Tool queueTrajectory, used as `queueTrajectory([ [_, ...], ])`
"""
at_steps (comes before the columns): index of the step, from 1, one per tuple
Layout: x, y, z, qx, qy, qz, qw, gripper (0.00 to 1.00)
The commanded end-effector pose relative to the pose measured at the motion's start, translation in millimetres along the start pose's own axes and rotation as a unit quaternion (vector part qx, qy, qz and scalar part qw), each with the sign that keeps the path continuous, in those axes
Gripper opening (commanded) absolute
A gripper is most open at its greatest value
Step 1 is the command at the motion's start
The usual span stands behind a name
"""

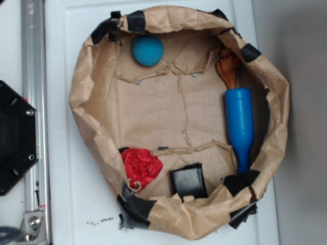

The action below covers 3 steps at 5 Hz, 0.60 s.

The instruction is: Grab the red paper.

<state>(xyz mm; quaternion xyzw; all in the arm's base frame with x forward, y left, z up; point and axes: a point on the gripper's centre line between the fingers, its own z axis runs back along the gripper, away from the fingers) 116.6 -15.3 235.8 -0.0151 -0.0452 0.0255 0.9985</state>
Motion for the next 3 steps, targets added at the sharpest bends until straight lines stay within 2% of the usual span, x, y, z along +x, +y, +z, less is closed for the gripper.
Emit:
queueTrajectory([
  [1, 0, 0, 0, 0.000, 0.000, 0.000, 1.000, 1.00],
  [2, 47, 8, -38, -0.005, 0.013, 0.090, 0.996, 1.00],
  [3, 91, 9, -70, -0.015, 0.044, 0.152, 0.987, 1.00],
])
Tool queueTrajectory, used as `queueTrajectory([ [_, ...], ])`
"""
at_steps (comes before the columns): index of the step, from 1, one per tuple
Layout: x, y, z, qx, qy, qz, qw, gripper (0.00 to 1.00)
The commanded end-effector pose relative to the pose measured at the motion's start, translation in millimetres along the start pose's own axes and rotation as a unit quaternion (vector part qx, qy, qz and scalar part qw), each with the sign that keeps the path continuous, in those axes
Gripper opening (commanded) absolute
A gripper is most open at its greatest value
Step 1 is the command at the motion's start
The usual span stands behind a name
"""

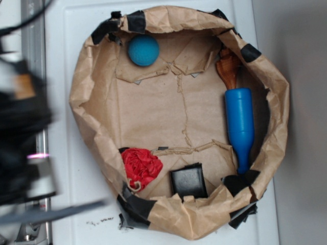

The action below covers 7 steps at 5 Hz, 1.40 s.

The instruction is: Grab the red paper.

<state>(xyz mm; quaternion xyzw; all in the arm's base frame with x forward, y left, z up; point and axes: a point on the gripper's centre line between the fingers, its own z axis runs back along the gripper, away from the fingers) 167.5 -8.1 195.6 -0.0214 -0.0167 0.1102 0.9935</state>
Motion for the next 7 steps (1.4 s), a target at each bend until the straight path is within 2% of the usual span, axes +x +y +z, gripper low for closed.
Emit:
queueTrajectory([
  [1, 86, -19, -82, -0.029, 0.097, 0.126, 0.987, 1.00],
  [2, 81, -29, -121, -0.034, 0.148, 0.130, 0.980, 1.00],
  [3, 58, -41, -150, -0.069, 0.211, 0.111, 0.969, 1.00],
  [4, 18, -62, -160, -0.085, 0.249, 0.058, 0.963, 1.00],
  [5, -5, -70, -171, -0.078, 0.254, 0.038, 0.963, 1.00],
  [6, -19, -70, -190, -0.075, 0.240, 0.025, 0.968, 0.00],
  [7, -10, -61, -180, -0.076, 0.180, 0.015, 0.981, 0.00],
])
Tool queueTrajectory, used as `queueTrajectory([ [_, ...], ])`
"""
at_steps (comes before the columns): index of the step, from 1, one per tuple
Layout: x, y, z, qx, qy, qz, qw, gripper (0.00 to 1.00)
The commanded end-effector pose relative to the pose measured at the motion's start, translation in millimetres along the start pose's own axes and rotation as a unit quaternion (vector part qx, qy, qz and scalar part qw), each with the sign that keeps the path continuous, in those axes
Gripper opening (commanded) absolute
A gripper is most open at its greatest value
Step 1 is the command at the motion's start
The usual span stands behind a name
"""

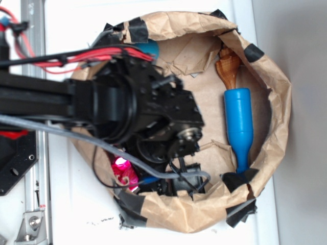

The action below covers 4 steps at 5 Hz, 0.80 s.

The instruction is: Grab the red paper.

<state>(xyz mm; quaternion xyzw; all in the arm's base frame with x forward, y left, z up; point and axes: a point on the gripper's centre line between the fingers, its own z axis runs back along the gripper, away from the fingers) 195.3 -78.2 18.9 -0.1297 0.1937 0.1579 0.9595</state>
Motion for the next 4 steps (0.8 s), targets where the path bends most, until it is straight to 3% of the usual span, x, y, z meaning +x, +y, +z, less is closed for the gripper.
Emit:
queueTrajectory([
  [1, -7, 22, 33, -0.012, -0.088, -0.076, 0.993, 0.00],
  [3, 0, 42, 143, 0.055, -0.256, -0.073, 0.962, 0.00],
  [4, 17, 49, 157, 0.080, -0.271, -0.070, 0.957, 0.00],
])
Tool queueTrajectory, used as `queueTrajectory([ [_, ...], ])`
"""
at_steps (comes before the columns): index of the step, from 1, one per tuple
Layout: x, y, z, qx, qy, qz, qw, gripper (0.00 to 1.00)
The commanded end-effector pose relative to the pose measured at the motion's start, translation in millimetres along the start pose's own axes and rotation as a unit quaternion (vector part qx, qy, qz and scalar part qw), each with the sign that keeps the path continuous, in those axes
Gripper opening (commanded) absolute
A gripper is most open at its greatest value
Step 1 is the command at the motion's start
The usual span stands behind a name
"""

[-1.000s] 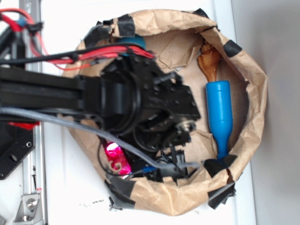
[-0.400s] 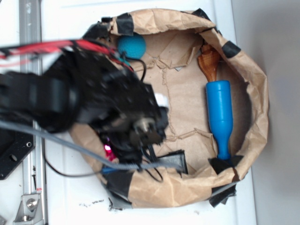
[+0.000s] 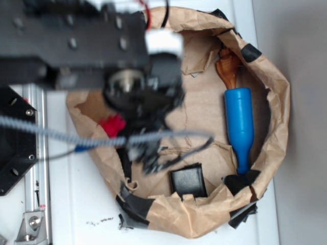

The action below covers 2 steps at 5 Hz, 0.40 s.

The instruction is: Grab the red paper.

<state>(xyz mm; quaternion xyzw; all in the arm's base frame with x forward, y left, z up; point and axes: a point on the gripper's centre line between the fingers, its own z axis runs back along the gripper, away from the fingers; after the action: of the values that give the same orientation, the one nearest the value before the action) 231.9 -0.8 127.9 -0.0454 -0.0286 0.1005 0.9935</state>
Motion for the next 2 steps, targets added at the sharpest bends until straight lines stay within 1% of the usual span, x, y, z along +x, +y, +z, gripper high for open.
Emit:
queueTrajectory([
  [1, 29.7, 19.0, 18.6, 0.039, -0.062, -0.012, 0.997, 0.00],
  [2, 34.7, 14.6, 19.2, 0.043, -0.095, -0.036, 0.994, 0.00],
])
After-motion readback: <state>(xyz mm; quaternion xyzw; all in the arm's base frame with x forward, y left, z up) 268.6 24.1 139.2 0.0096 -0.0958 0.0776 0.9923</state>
